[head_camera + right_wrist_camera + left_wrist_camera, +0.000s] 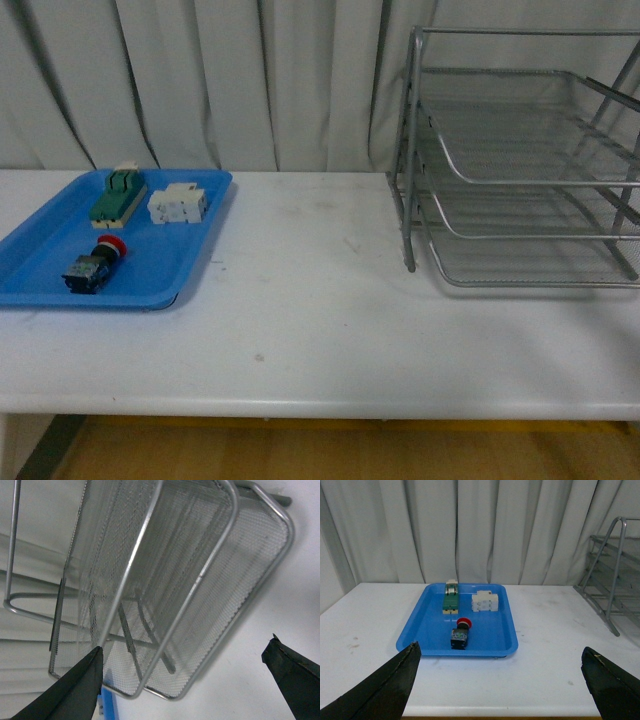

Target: Place button on rack with both arms

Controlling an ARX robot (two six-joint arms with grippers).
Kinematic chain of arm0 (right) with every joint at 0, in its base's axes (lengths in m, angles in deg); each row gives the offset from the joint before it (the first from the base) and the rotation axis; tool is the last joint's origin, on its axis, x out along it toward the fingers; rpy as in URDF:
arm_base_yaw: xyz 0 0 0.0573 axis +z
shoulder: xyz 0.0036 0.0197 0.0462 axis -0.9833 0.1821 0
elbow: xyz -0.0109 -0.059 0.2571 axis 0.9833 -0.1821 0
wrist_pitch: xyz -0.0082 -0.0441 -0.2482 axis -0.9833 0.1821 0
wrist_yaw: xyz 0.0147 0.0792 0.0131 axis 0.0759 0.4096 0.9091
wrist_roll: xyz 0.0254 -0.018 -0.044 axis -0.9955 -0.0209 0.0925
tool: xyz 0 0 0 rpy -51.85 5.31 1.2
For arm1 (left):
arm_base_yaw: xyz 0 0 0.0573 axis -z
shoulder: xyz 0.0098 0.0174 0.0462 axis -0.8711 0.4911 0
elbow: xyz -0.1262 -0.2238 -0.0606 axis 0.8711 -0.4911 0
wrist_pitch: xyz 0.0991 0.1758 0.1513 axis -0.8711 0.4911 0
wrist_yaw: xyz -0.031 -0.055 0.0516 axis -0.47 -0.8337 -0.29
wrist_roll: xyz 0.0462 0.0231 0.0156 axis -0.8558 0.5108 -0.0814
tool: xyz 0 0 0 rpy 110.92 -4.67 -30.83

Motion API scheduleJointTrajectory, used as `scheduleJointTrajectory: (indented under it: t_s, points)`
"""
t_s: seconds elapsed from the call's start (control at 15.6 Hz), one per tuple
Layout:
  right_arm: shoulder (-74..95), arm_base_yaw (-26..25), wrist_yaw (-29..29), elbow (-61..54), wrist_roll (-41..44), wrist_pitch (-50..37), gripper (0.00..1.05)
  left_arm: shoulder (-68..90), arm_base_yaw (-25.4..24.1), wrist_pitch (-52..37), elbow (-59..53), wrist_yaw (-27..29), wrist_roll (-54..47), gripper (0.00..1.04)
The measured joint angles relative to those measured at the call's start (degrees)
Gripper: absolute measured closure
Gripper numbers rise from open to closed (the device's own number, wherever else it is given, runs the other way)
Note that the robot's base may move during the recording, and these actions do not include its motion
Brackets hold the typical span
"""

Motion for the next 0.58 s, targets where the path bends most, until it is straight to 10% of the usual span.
scheduleJointTrajectory:
  t_s: [0.58]
  points:
    - [17.92, 4.72, -3.08, 23.89, -3.52, 13.53, 0.14, 0.0, 0.0, -0.02, 0.0, 0.0, 0.0, 0.07]
